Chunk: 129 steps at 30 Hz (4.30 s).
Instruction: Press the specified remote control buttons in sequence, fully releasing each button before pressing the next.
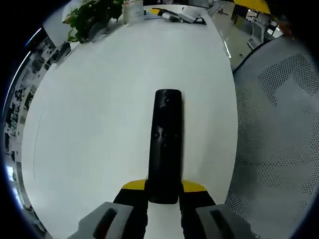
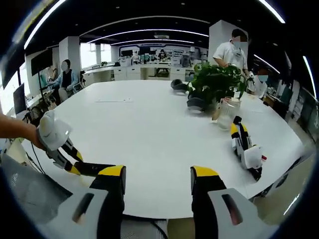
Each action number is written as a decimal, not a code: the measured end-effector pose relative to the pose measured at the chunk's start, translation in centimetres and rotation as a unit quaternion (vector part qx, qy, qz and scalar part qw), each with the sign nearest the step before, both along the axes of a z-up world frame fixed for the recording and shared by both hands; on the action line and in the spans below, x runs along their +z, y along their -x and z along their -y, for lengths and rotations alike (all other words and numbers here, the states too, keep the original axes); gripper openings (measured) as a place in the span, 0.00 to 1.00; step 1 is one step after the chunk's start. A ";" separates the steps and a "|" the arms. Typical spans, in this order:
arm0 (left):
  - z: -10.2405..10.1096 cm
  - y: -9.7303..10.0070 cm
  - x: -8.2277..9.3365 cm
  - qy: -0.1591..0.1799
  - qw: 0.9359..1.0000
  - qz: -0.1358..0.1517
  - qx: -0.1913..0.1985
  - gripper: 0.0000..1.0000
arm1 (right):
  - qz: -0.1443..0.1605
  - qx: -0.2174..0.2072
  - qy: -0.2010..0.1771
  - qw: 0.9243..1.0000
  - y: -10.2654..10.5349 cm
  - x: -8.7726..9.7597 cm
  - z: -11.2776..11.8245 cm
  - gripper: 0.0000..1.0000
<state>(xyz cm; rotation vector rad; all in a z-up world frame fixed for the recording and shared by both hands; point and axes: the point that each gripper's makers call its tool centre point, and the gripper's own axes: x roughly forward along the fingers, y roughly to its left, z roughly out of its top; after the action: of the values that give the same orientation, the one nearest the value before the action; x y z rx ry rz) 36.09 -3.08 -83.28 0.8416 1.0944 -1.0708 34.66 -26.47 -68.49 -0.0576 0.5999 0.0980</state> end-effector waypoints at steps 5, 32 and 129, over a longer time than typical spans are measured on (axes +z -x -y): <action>0.2 1.2 0.0 0.012 1.000 0.002 0.008 0.23 | -0.005 -0.006 0.003 1.000 0.2 -0.1 0.2 0.50; 0.7 2.8 0.1 0.052 0.999 0.014 0.004 0.24 | -0.098 0.077 -0.047 0.991 0.5 -1.5 -3.7 0.12; 1.6 3.3 0.2 0.120 0.992 0.019 -0.043 0.24 | -0.384 0.141 -0.061 0.910 -0.5 -13.4 -11.9 0.00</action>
<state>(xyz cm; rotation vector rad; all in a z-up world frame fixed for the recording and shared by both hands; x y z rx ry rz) 32.76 -4.65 -83.05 0.7189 0.8833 -1.2250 35.13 -14.57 -81.92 0.0205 1.3735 0.4524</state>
